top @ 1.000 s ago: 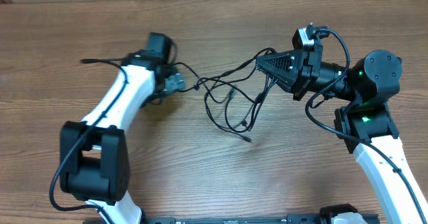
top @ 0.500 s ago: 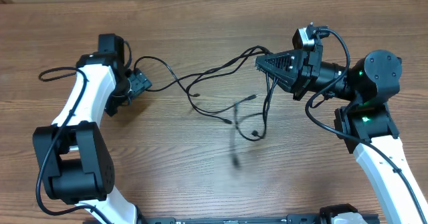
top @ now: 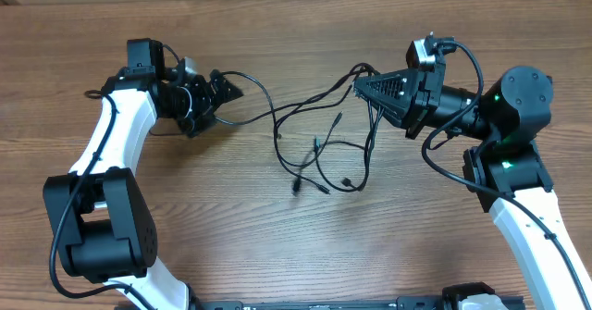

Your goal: Untangle cables

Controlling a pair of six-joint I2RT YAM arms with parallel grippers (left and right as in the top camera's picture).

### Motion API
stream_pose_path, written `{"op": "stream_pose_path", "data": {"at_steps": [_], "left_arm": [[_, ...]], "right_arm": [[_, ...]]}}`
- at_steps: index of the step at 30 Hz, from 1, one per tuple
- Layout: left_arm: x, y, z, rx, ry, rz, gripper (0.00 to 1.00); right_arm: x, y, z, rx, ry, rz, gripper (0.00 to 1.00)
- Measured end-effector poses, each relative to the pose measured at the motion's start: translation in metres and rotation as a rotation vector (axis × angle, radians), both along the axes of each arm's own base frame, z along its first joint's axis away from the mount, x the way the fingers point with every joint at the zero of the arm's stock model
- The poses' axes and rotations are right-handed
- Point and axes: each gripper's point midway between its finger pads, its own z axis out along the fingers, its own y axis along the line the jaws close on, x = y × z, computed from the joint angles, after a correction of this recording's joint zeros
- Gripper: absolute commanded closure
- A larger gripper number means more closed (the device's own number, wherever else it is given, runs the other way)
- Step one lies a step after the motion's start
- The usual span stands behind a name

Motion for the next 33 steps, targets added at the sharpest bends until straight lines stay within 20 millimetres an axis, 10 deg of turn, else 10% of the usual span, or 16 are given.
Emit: {"op": "stream_pose_path", "data": {"at_steps": [8,22,33], "left_arm": [[-0.003,-0.025,0.028,-0.215,-0.061,-0.093,0.0],[-0.002,0.082,0.056,-0.217,-0.109,0.186,0.0],[-0.011,0.094,0.069,-0.255,-0.137,0.196,0.0]], "right_arm": [[0.013,-0.014,-0.028,-0.062,0.074,-0.072,0.96],[0.025,-0.041,-0.056,-0.131,0.13,-0.162,0.96],[0.028,-0.043,-0.057,-0.142,0.115,-0.18,0.96]]}}
